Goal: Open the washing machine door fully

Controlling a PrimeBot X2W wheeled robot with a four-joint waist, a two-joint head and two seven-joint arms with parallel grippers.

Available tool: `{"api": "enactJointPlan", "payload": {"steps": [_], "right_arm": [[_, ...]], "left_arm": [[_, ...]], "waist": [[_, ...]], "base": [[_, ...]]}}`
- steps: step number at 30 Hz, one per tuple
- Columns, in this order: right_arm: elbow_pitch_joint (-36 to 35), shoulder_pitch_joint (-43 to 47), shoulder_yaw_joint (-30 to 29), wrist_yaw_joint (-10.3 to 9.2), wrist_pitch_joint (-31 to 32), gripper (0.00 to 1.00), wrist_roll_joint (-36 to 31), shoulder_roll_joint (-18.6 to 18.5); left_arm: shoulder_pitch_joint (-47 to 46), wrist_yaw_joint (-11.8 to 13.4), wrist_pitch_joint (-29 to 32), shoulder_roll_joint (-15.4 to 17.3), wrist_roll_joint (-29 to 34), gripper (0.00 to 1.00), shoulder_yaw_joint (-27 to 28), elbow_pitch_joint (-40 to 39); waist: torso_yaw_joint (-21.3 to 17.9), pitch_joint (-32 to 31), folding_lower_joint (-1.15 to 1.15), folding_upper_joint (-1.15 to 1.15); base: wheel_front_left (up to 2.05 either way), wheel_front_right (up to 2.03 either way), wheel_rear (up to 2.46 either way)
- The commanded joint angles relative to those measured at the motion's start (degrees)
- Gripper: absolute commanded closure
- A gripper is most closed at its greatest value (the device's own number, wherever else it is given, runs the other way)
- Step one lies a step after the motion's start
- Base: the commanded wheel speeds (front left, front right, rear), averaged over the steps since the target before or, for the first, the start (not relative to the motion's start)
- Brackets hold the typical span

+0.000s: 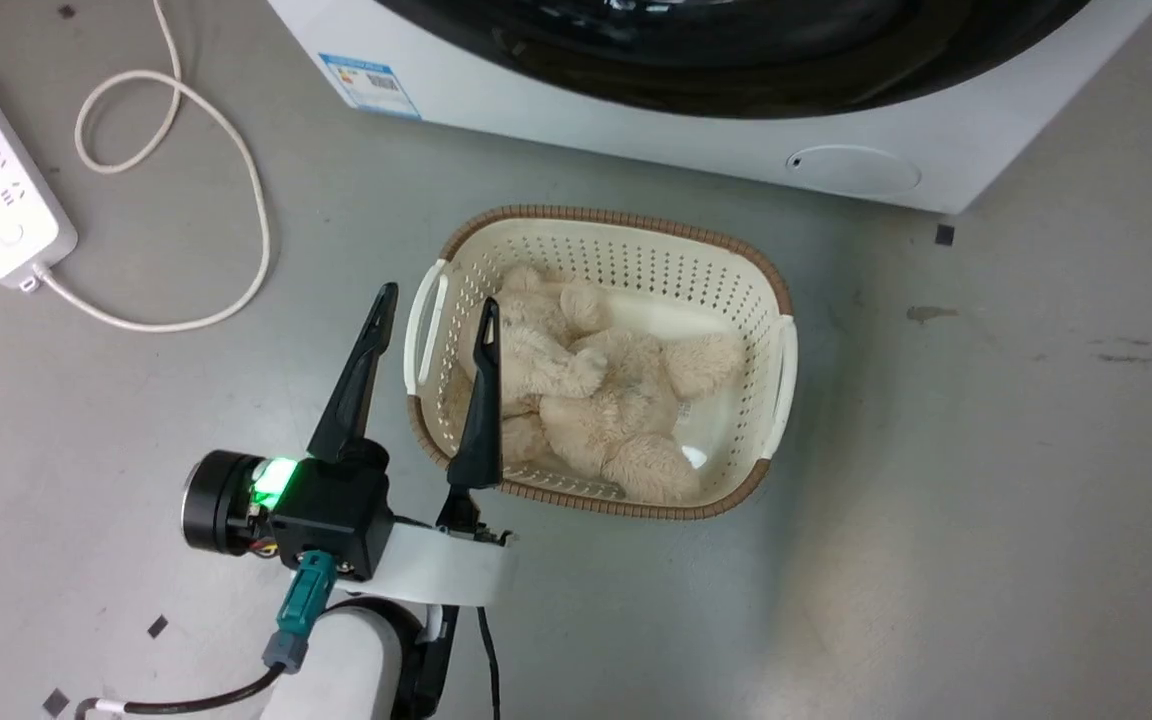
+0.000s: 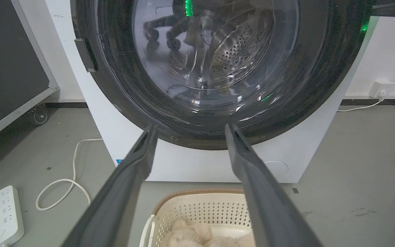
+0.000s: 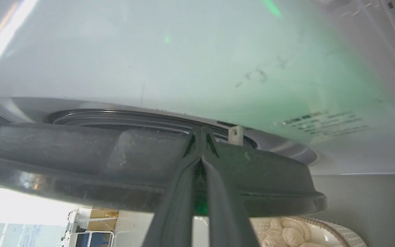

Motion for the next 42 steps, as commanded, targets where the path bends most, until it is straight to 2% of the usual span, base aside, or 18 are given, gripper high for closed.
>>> {"api": "enactJointPlan", "payload": {"steps": [1, 8, 16, 23, 29, 34, 42], "right_arm": [[1.9, -3.2, -1.4, -0.02, 1.5, 1.0, 1.4, -0.3], [5.5, -6.0, -3.3, -0.02, 6.4, 1.0, 1.9, -0.6], [7.0, -4.4, -5.6, -0.03, 12.2, 1.0, 3.9, 0.2], [6.4, 2.1, -7.1, -0.03, 19.6, 1.0, 6.6, 2.7], [3.1, 10.6, -5.5, -0.03, 24.2, 1.0, 8.1, 4.2], [3.9, 15.9, 0.7, -0.03, 27.3, 1.0, 15.0, 4.3], [2.5, 24.7, 19.8, -0.03, 26.5, 1.0, 32.4, 4.3]], "left_arm": [[-1.3, 0.4, -0.7, 0.0, -0.2, 0.0, -0.6, -0.4], [-2.2, 0.9, -1.4, 0.0, -0.4, 0.0, -1.4, -0.4], [-2.3, 1.3, -2.4, 0.0, -0.4, 0.0, -1.9, 0.1], [-0.3, 0.9, -3.1, 0.7, -1.0, 0.0, -1.0, 1.7], [2.6, -0.2, -3.1, 1.1, -1.3, 0.0, -0.3, 3.5], [4.6, -0.7, -3.1, 1.1, -1.4, 0.0, -0.2, 4.2], [7.3, -1.8, -3.1, 1.0, -1.2, 0.0, -0.5, 5.2]], "waist": [[0.4, 0.6, -0.01, 0.0], [0.8, 1.2, -0.01, 0.0], [0.6, -0.7, -0.01, 0.0], [0.2, -5.4, -0.01, 0.0], [-0.5, -10.4, -0.01, 0.0], [-0.4, -13.5, -0.01, 0.0], [0.5, -16.3, -0.01, 0.0]], "base": [[0.0, 0.0, 0.0], [0.0, 0.0, 0.0], [0.0, 0.0, 0.0], [0.0, 0.0, 0.0], [0.0, 0.0, 0.0], [0.0, 0.0, 0.0], [0.0, 0.0, 0.0]]}}
